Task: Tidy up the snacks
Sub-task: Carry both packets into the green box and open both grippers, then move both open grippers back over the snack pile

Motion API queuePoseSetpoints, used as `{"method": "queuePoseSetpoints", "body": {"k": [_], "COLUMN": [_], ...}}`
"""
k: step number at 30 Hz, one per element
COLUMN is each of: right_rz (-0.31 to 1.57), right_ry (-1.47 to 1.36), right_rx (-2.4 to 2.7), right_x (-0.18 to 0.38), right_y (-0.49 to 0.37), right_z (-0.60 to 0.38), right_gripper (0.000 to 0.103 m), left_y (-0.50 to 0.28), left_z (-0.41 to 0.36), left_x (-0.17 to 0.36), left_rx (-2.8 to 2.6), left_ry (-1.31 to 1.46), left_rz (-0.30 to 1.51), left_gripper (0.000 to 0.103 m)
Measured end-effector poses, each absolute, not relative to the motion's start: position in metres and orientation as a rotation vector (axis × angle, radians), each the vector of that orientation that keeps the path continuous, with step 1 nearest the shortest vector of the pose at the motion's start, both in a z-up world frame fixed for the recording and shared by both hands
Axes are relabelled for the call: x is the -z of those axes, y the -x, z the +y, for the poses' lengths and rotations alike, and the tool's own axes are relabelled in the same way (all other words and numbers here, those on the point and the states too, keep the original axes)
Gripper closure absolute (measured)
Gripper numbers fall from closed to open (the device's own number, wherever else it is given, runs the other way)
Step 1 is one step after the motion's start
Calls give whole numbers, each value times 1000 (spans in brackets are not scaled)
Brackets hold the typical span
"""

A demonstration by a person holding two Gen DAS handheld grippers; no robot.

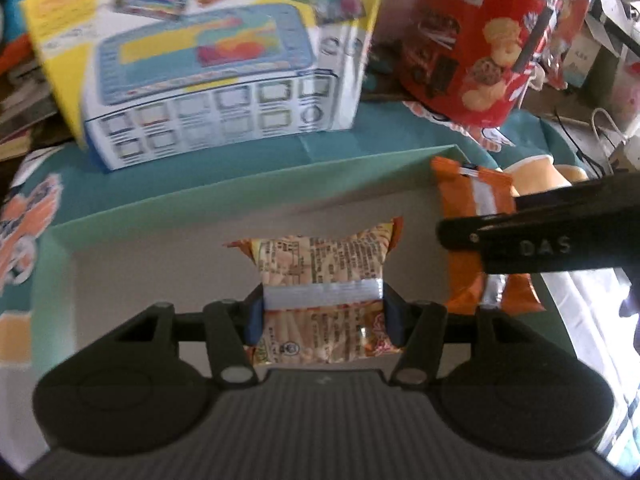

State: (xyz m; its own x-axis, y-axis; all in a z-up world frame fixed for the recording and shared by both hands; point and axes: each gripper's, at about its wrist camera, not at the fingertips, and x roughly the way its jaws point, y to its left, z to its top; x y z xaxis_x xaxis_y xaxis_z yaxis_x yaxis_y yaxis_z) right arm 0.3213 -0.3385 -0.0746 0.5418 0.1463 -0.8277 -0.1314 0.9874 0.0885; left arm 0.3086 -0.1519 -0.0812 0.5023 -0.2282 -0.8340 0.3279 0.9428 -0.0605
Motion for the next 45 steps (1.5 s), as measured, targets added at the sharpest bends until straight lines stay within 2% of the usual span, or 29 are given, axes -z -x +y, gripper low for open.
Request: {"method": "queuePoseSetpoints", "body": {"k": [6, 8, 9, 10, 12, 16, 27, 33, 40, 45], "right_rz": [986, 986, 977, 961, 923, 904, 852, 805, 939, 950], "right_ry": [25, 16, 7, -1, -17, -31, -60, -10, -48, -35], "right_rx": [-215, -222, -223, -215, -211, -198, -210, -228, -304, -309], "right_x": [76, 73, 72, 69, 63, 53, 25, 28, 49, 67], "right_y": [-342, -344, -344, -343, -335, -319, -223, -154, -102, -75], "right_z": [-336, -338, -338, -339, -340, -339, -324, -299, -264, -243], "right_gripper": [38, 36, 25, 10, 0, 0, 0, 0, 0, 0], "left_y": [-334, -336, -334, -331, -324, -311, -221, -158, -102, -72], "left_z": [-163, -168, -169, -169, -165, -153, -96, -62, -12, 6], "left_x": [101, 103, 103, 101, 94, 75, 41, 45, 59, 72], "left_rx": [345, 327, 313, 305, 296, 287, 232, 201, 138, 89], "left_ry": [-94, -122, -135, -141, -138, -97, -61, -83, -29, 52], "left_rz": [998, 990, 984, 970, 949, 949, 944, 956, 986, 1035], "left_gripper": [46, 32, 17, 8, 5, 0, 0, 0, 0, 0]}}
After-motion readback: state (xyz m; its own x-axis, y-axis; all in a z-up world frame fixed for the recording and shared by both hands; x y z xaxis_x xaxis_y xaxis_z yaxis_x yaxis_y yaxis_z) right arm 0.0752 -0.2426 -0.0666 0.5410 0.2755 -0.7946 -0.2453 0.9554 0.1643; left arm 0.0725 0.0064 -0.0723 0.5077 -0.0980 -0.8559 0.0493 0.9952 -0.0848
